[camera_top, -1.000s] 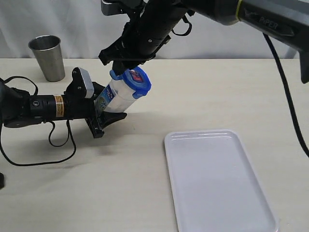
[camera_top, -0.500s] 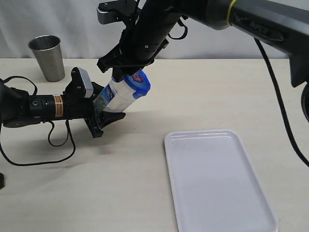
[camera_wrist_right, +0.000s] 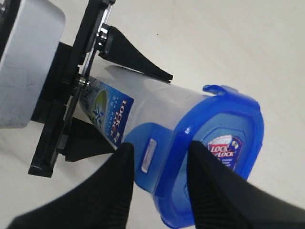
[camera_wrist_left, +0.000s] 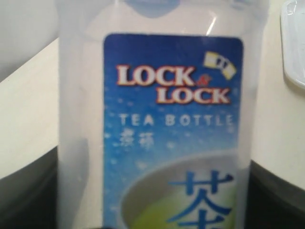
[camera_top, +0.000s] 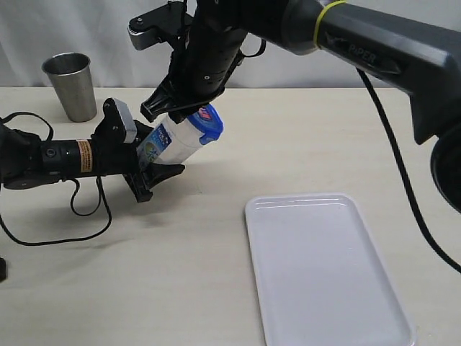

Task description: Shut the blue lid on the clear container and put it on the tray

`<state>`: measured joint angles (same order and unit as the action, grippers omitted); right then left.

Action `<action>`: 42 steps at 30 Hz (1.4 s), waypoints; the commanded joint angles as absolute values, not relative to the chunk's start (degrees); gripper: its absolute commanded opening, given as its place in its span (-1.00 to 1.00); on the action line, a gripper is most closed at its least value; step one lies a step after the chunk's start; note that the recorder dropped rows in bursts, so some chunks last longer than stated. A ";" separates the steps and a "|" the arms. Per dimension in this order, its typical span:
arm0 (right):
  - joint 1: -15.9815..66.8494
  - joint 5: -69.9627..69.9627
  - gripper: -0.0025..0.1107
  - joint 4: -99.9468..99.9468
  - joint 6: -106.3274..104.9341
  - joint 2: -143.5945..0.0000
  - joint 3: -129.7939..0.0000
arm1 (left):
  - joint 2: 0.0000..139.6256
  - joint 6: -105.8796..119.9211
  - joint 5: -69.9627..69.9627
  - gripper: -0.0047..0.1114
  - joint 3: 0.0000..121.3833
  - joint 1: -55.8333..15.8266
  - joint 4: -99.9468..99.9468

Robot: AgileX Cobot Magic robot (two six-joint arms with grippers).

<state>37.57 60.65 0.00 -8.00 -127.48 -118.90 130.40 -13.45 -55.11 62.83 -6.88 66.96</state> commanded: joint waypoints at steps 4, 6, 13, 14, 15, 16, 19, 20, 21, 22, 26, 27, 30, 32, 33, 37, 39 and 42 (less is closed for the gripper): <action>38.16 64.60 -0.59 0.00 -10.90 -132.08 -117.32 | 129.65 -13.76 -60.75 -0.92 63.05 -7.41 67.43; 38.16 64.45 -0.59 -1.17 -10.93 -132.08 -117.32 | 129.65 -13.76 -60.75 -0.92 63.05 -7.41 67.43; 39.37 63.60 -0.59 -6.29 -9.80 -132.08 -117.32 | 129.65 -13.76 -60.75 -0.92 63.05 -7.41 67.43; 39.77 63.20 -0.59 -6.88 -9.80 -132.08 -117.32 | 129.65 -13.76 -60.75 -0.92 63.05 -7.41 67.43; 40.21 62.75 -0.59 -7.14 -9.80 -132.08 -117.32 | 129.65 -13.76 -60.75 -0.92 63.05 -7.41 67.43; 40.31 62.48 -0.59 -7.14 -9.80 -132.08 -117.32 | 129.65 -13.76 -60.74 -0.92 63.05 -7.41 67.59; 40.78 61.57 -0.59 -7.14 -10.26 -132.08 -117.32 | 129.65 -13.88 -60.74 -0.92 63.05 -7.41 68.30; 40.78 61.42 -0.59 -7.14 -10.52 -132.08 -117.32 | 129.65 -13.88 -60.74 -0.92 63.05 -7.41 68.30; 40.78 61.38 -0.59 -7.14 -10.83 -132.08 -117.32 | 129.65 -13.88 -60.74 -0.92 63.05 -7.41 68.30; 40.78 61.25 -0.59 -7.14 -11.06 -131.80 -117.32 | 129.65 -13.88 -60.74 -0.92 63.05 -7.41 68.30; 40.78 59.51 -0.56 -5.87 -14.23 -129.41 -117.32 | 129.65 -13.88 -60.61 -0.92 63.05 -7.41 68.28; 40.78 58.98 -0.52 -4.68 -15.09 -128.69 -117.32 | 129.65 -13.88 -60.48 -0.92 63.05 -7.41 68.28; 40.28 57.28 -0.33 1.11 -18.63 -125.15 -117.32 | 129.65 -13.88 -59.97 -0.92 63.05 -7.41 68.28; 39.75 57.16 -0.22 5.39 -21.85 -122.98 -117.32 | 129.65 -13.88 -59.85 -0.92 63.05 -7.41 68.28; 39.29 57.29 -0.18 7.67 -23.14 -121.54 -117.32 | 129.65 -13.88 -59.85 -0.92 63.05 -7.41 68.28; 37.50 59.09 -0.16 11.60 -25.67 -117.84 -117.32 | 129.65 -13.88 -59.85 -0.92 63.05 -7.41 68.28; 36.31 60.38 -0.16 11.59 -25.92 -116.18 -117.32 | 129.65 -13.88 -59.85 -0.92 63.05 -7.41 68.28; 34.01 62.13 -0.31 11.59 -24.77 -114.24 -117.21 | 129.65 -13.88 -60.34 -0.92 63.05 -7.41 68.28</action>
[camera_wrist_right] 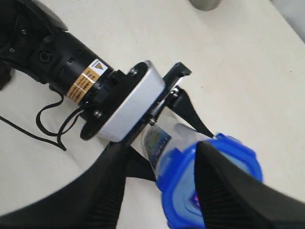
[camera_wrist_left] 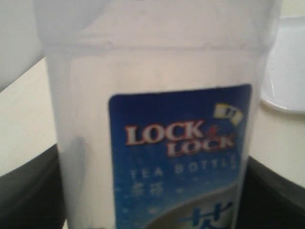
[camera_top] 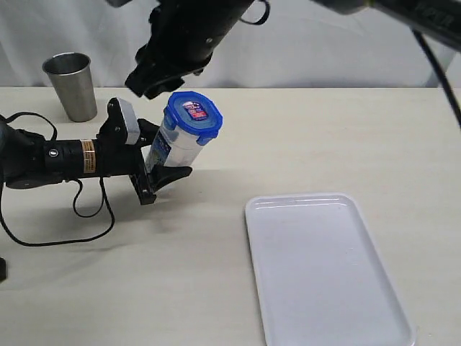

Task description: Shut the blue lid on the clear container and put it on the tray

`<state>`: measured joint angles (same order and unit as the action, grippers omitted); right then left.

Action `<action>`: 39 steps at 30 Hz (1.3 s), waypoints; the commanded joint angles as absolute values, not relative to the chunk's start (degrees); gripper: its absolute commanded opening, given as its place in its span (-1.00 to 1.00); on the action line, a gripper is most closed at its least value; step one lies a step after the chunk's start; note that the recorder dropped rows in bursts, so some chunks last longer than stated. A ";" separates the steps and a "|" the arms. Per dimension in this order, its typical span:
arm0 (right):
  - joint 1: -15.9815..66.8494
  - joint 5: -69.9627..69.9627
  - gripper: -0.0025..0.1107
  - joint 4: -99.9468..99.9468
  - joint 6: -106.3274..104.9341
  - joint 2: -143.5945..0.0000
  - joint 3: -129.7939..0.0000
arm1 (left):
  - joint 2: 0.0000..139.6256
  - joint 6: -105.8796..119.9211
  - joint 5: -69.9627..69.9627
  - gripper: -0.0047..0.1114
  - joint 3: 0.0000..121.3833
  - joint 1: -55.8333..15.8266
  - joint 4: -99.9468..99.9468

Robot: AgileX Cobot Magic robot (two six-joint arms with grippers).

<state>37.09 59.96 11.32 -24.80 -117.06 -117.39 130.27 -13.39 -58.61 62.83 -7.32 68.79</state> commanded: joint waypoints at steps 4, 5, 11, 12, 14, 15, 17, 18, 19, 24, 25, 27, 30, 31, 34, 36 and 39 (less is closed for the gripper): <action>30.71 62.17 -0.76 15.17 -26.48 -111.40 -114.98 | 128.90 -12.77 -60.42 -0.92 63.05 -7.41 68.28; 29.92 61.89 -0.88 17.06 -28.28 -110.40 -113.60 | 128.05 -12.49 -59.89 -0.92 63.05 -7.41 68.28; 25.49 53.88 -0.88 20.74 -32.19 -104.23 -104.26 | 121.40 -12.31 -46.94 -0.92 63.05 -11.00 69.55; 24.84 51.97 -0.88 20.88 -32.34 -102.91 -102.77 | 120.45 -11.88 -44.16 -0.92 63.05 -12.15 69.55; 23.12 48.03 -0.88 22.10 -33.34 -100.06 -98.73 | 118.54 -8.79 -37.91 -0.92 63.05 -15.24 69.55; 22.16 45.92 -0.88 23.25 -34.40 -98.80 -96.50 | 117.75 -6.92 -35.23 -0.92 63.05 -16.89 69.55; 20.00 41.76 -0.88 26.30 -36.29 -95.49 -91.58 | 116.56 -2.44 -29.54 -0.92 63.68 -20.31 69.16; 19.02 39.97 -0.88 27.75 -37.11 -94.14 -89.00 | 116.20 -0.94 -26.95 -0.92 64.12 -21.75 69.16; 17.74 37.62 -0.88 28.62 -37.53 -92.46 -86.45 | 116.02 1.28 -23.52 -0.92 64.79 -23.60 69.16; 12.01 29.60 -0.88 29.21 -37.77 -85.62 -77.00 | 115.79 13.96 -8.22 -0.92 68.70 -32.03 69.39; 10.90 28.93 -0.88 29.21 -38.50 -84.51 -75.08 | 115.79 15.95 -4.76 -0.92 69.77 -33.75 69.39; 8.64 28.06 -0.88 29.21 -39.72 -82.61 -72.49 | 115.79 20.12 1.89 -0.92 72.00 -36.79 69.84; 6.47 28.07 -0.88 29.21 -41.23 -80.73 -70.13 | 115.79 24.53 8.81 -0.92 75.06 -40.18 70.01; 5.98 27.94 -0.88 29.11 -41.37 -80.42 -69.52 | 115.79 25.37 10.37 -0.92 75.80 -40.89 70.63; 5.40 27.09 -0.88 29.11 -41.37 -79.78 -68.56 | 115.79 25.70 15.22 -0.92 77.73 -43.11 74.14; 5.40 26.82 -0.88 29.11 -41.37 -79.67 -68.29 | 115.79 25.70 18.48 -0.92 78.39 -44.47 76.51; 5.40 26.95 -0.88 29.11 -41.37 -79.67 -68.29 | 115.79 26.14 19.82 -0.92 78.40 -45.78 77.49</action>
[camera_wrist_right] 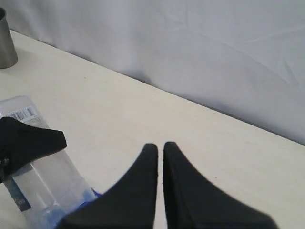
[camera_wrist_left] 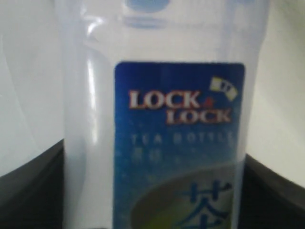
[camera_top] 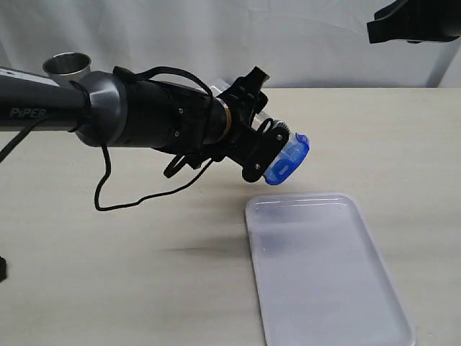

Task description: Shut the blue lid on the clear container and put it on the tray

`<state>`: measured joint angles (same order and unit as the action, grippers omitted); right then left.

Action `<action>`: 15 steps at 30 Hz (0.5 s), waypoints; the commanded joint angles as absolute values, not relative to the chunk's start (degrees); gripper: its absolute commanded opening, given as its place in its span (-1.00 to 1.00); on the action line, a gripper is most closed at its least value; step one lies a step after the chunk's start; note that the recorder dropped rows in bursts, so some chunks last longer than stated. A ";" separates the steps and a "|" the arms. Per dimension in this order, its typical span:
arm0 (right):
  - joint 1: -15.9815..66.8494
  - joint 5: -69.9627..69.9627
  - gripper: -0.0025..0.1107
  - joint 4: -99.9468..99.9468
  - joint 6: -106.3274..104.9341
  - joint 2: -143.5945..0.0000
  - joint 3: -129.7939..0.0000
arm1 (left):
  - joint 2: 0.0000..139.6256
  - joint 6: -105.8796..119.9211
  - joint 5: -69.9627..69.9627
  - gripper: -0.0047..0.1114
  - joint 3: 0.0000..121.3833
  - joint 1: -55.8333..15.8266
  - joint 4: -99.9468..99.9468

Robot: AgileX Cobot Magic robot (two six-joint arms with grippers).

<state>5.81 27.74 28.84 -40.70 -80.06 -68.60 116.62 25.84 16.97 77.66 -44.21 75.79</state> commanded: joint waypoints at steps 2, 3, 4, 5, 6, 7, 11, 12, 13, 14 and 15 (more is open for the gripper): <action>5.40 26.95 -0.88 29.11 -41.37 -79.67 -68.29 | 115.79 26.14 20.30 -0.92 78.40 -46.18 77.47; 5.40 26.95 -0.88 29.11 -41.37 -79.67 -68.29 | 115.79 26.14 20.30 -0.92 78.40 -46.19 77.30; 5.40 27.06 -0.88 29.11 -41.37 -79.67 -68.29 | 115.79 26.14 20.30 -0.92 78.40 -46.29 77.33; 5.40 27.06 -0.88 29.11 -41.37 -79.67 -68.29 | 115.79 25.86 20.30 -0.92 78.40 -46.29 77.22; 5.40 27.06 -0.88 29.11 -41.37 -79.67 -68.29 | 115.79 25.27 20.30 -0.92 78.40 -46.29 76.77; 5.40 27.06 -0.88 29.11 -41.37 -79.67 -68.29 | 115.79 25.03 20.30 -0.92 78.40 -46.29 76.04; 5.40 27.06 -0.88 29.11 -41.37 -79.67 -68.29 | 115.79 25.04 18.64 -0.92 78.40 -46.29 69.05; 5.40 27.06 -0.88 29.11 -41.37 -79.67 -68.29 | 115.79 25.04 18.22 -0.92 78.40 -46.29 66.63; 5.40 27.06 -0.88 29.11 -41.37 -79.67 -68.29 | 115.79 25.04 17.60 -0.92 78.40 -46.29 64.39; 5.40 27.06 -0.88 29.11 -41.37 -79.67 -68.29 | 115.79 25.04 17.16 -0.92 78.40 -46.29 62.19; 5.40 27.06 -0.88 29.11 -41.37 -79.67 -68.29 | 115.79 25.04 16.39 -0.92 78.40 -46.29 59.97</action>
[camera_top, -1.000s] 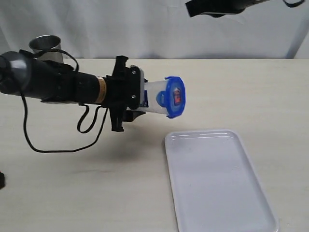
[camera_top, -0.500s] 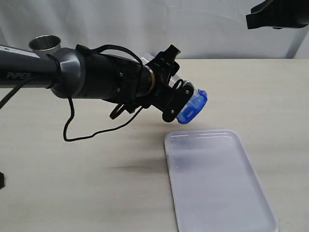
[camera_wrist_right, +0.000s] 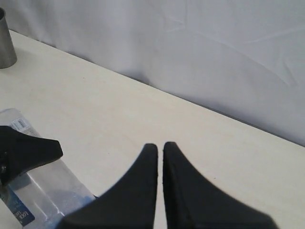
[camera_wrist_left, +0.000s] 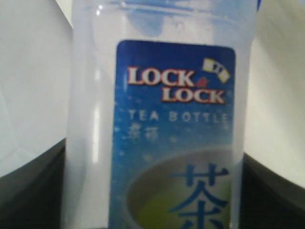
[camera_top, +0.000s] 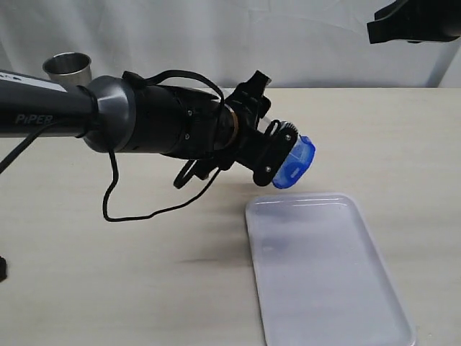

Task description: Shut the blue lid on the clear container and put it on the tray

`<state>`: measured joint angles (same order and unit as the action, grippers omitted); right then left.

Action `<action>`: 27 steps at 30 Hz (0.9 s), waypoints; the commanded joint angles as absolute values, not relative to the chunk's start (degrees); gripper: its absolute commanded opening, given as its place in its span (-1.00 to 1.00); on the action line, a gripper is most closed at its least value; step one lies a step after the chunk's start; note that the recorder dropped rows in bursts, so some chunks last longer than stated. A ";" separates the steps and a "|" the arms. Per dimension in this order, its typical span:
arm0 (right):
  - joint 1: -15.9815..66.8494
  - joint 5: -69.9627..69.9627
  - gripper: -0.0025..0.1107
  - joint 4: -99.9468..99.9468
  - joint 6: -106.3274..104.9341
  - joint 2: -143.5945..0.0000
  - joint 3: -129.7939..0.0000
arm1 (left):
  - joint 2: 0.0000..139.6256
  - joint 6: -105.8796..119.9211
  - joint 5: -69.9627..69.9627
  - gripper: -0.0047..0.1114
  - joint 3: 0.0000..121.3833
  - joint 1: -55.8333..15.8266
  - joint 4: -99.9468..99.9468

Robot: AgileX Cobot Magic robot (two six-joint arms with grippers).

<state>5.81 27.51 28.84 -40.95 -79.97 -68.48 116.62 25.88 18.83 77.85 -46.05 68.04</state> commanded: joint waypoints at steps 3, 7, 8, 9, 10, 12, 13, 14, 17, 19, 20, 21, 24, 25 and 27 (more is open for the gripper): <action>5.40 27.06 -0.88 29.11 -41.37 -79.67 -68.29 | 115.79 25.04 12.85 -0.92 78.40 -46.29 51.86; 5.40 27.06 -0.88 29.11 -41.37 -79.67 -68.29 | 115.79 25.27 8.88 -0.92 78.40 -46.16 40.92; 5.40 27.06 -0.88 29.11 -41.37 -79.67 -68.29 | 115.79 25.27 7.82 -0.92 78.40 -46.02 37.85; 5.40 27.06 -0.88 29.11 -41.37 -79.67 -68.29 | 115.79 25.27 6.50 -0.92 78.40 -45.83 34.50; 5.40 27.06 -0.88 29.11 -41.37 -79.67 -68.29 | 115.79 25.40 5.15 -0.92 78.40 -45.45 31.58; 5.40 27.06 -0.88 29.11 -41.37 -79.67 -68.29 | 115.79 25.40 2.56 -0.92 78.40 -44.98 26.66; 5.40 27.06 -0.88 29.11 -41.37 -79.67 -68.29 | 115.79 25.40 1.28 -0.92 78.40 -44.84 24.52; 5.40 27.06 -0.88 29.11 -41.37 -79.67 -68.29 | 115.79 24.92 0.00 -0.92 78.40 -44.71 22.06; 5.40 27.06 -0.88 29.11 -41.37 -79.67 -68.29 | 115.79 21.47 -3.01 -0.92 78.40 -44.71 15.29; 5.40 27.06 -0.88 29.11 -41.37 -79.67 -68.29 | 115.79 16.39 -5.54 -0.92 78.40 -44.71 15.85; 5.40 27.06 -0.88 29.11 -41.37 -79.67 -68.29 | 115.79 14.23 -6.94 -0.92 78.40 -44.71 15.87; 5.40 27.06 -0.88 29.11 -41.37 -79.67 -68.29 | 115.89 10.85 -9.82 -0.92 78.28 -44.71 15.96; 5.40 27.06 -0.88 29.11 -41.37 -79.67 -68.29 | 116.00 -2.65 -21.93 -0.92 76.23 -44.41 24.08; 5.40 27.06 -0.88 29.11 -41.24 -79.67 -68.29 | 116.27 -8.55 -28.67 -0.92 75.56 -43.81 29.56; 5.40 27.06 -0.88 29.11 -41.24 -79.67 -68.29 | 117.34 -20.21 -43.65 -0.92 74.89 -41.79 44.75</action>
